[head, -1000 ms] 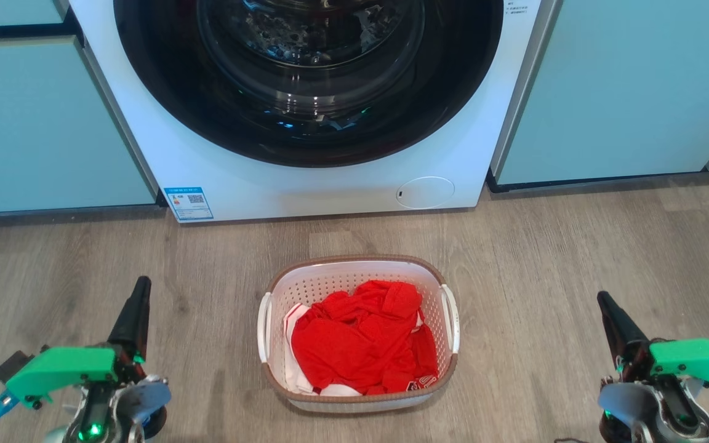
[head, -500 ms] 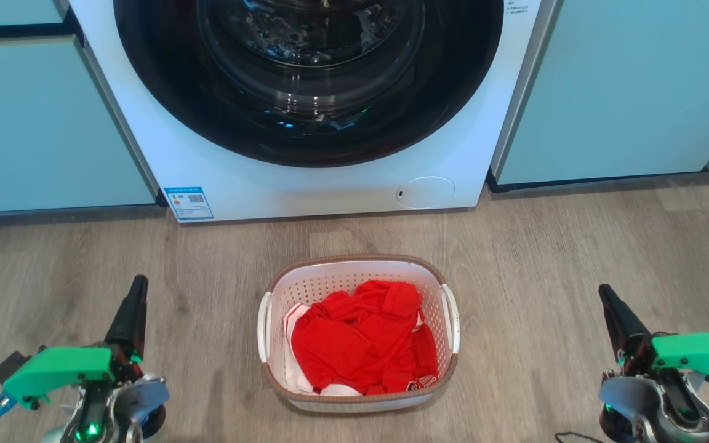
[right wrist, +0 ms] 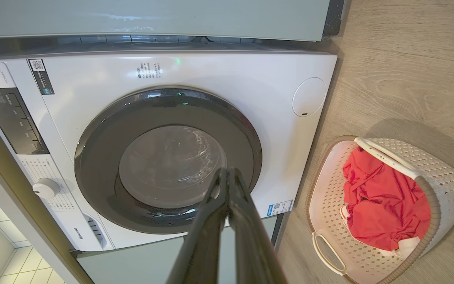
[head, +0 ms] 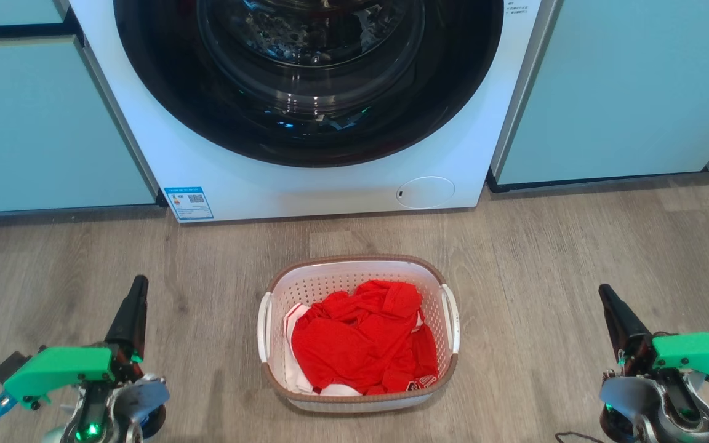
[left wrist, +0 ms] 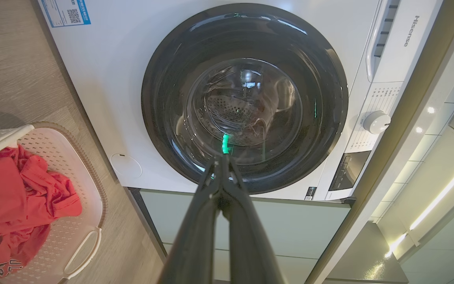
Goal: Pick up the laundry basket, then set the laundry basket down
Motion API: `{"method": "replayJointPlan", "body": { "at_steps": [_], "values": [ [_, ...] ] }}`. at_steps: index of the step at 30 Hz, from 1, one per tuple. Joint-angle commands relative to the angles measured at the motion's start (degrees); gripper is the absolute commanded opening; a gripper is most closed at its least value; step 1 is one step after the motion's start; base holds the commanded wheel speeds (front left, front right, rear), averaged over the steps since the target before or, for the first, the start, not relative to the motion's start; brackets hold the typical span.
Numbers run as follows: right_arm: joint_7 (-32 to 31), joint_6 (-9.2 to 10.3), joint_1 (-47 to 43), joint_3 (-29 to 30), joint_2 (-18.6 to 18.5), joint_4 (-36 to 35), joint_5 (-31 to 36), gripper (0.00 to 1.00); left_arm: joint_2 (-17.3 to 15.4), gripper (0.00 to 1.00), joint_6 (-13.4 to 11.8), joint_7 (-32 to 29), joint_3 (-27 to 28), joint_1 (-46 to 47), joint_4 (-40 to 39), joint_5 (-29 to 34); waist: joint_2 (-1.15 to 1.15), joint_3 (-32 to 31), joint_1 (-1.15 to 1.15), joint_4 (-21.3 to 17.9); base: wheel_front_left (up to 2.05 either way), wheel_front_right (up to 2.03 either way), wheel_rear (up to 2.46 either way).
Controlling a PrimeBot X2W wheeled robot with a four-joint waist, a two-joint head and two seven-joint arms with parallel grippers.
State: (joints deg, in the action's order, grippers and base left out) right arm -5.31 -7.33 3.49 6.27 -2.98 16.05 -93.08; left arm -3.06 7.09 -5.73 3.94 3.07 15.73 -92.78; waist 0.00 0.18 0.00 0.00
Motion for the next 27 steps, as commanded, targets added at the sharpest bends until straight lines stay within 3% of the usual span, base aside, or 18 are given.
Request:
{"method": "replayJointPlan", "body": {
  "at_steps": [1,27],
  "values": [
    [-0.30,-0.16,2.60,-0.83,-0.69,-2.08,0.02,0.00,-0.27,0.00,0.40,-0.29,2.00,3.06,-1.69,0.13,0.00,0.00,0.00,0.00,0.00,0.00,0.00],
    [-0.57,-0.16,2.63,-0.51,-0.46,-2.06,0.29,0.00,-0.13,0.00,0.40,-0.45,2.19,3.08,-1.69,0.29,0.00,0.00,0.00,0.00,0.00,0.00,0.00]
  ]
}}
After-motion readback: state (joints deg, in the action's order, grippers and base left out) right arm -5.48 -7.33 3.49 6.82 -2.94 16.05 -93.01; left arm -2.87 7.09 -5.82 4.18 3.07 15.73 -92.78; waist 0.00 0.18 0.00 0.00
